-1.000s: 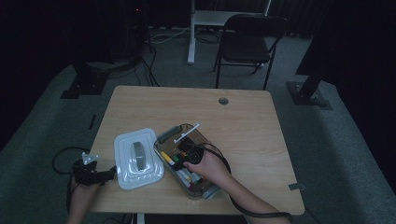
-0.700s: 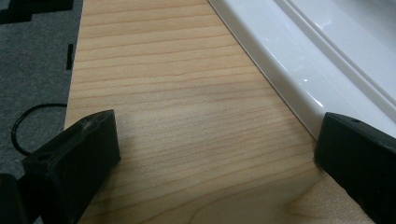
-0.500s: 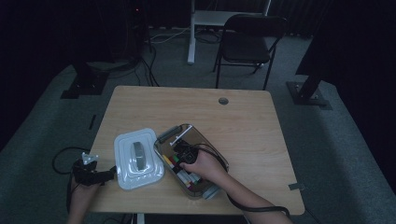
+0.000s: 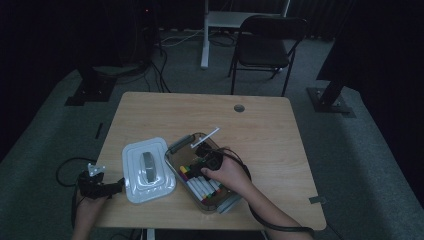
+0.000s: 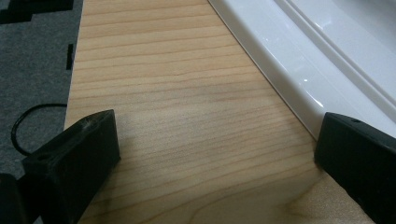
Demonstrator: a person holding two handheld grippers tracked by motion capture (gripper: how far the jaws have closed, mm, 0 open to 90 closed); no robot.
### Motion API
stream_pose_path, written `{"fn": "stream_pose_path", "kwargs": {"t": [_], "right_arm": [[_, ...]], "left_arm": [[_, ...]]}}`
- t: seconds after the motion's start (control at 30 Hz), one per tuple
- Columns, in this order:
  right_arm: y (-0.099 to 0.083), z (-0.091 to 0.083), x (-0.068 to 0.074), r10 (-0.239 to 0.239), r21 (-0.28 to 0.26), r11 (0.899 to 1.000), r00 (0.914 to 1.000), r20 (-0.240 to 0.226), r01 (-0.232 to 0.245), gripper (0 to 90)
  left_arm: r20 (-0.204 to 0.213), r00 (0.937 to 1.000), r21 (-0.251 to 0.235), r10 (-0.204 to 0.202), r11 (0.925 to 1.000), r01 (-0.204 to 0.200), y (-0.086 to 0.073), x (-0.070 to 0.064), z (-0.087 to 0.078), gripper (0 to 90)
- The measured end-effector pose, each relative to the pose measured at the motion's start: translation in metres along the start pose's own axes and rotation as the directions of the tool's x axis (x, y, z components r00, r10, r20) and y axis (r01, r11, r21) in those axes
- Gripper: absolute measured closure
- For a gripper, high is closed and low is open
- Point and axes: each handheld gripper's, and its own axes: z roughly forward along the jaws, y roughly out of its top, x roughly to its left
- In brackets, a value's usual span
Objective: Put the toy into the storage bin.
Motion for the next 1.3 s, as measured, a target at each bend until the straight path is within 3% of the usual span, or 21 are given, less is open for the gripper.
{"fn": "stream_pose_path", "kwargs": {"t": [0.1,0.13,0.23,0.4,0.6,0.7,0.77,0.93,1.0,1.13,1.3], "right_arm": [[-0.003,-0.017,-0.003,-0.028,-0.072,0.997,0.9995,0.016,0.029,49.7],[-0.004,-0.022,-0.005,-0.039,-0.106,0.994,0.9990,0.021,0.041,47.1],[-0.008,-0.038,-0.010,-0.017,-0.213,0.977,0.9998,-0.004,0.016,42.3],[-0.015,-0.057,-0.020,-0.027,-0.277,0.960,0.9981,0.056,0.042,43.2],[-0.026,-0.073,-0.035,-0.037,-0.329,0.940,0.9874,0.154,0.087,36.9],[-0.034,-0.080,-0.046,-0.013,-0.361,0.929,0.9800,0.199,0.086,34.8],[-0.039,-0.084,-0.052,0.009,-0.366,0.928,0.9811,0.193,0.064,34.7],[-0.054,-0.089,-0.068,0.068,-0.375,0.927,0.9724,0.223,0.021,34.5],[-0.062,-0.089,-0.076,0.082,-0.361,0.932,0.9679,0.238,0.009,36.5],[-0.077,-0.086,-0.092,0.121,-0.349,0.937,0.9538,0.275,-0.018,35.9],[-0.098,-0.080,-0.110,0.185,-0.361,0.930,0.9329,0.309,-0.065,35.5]], "left_arm": [[0.000,1.0000,-0.001,-0.001,1.0000,0.001,0.000,0.000,0.000,0.6],[0.000,1.0000,-0.001,-0.001,1.0000,0.001,0.000,0.000,0.000,0.6],[0.000,1.0000,-0.001,-0.001,1.0000,0.001,0.000,0.000,0.000,0.6],[0.000,1.0000,0.000,-0.001,1.0000,0.001,0.000,0.000,0.000,0.6],[0.000,1.0000,0.000,0.000,1.0000,0.000,0.000,0.000,0.000,0.6],[0.000,1.0000,-0.001,0.000,1.0000,0.000,0.000,0.000,0.000,0.6],[0.000,1.0000,-0.001,-0.001,1.0000,0.001,0.000,0.000,0.000,0.6],[0.000,1.0000,-0.001,-0.002,1.0000,0.002,0.000,0.000,0.000,0.6],[0.001,1.0000,0.001,0.000,1.0000,0.000,0.000,0.000,0.000,0.6],[0.001,1.0000,0.001,0.000,1.0000,0.000,0.000,0.000,0.000,0.6],[0.001,1.0000,0.001,0.000,1.0000,0.000,0.000,0.000,0.000,0.6]]}}
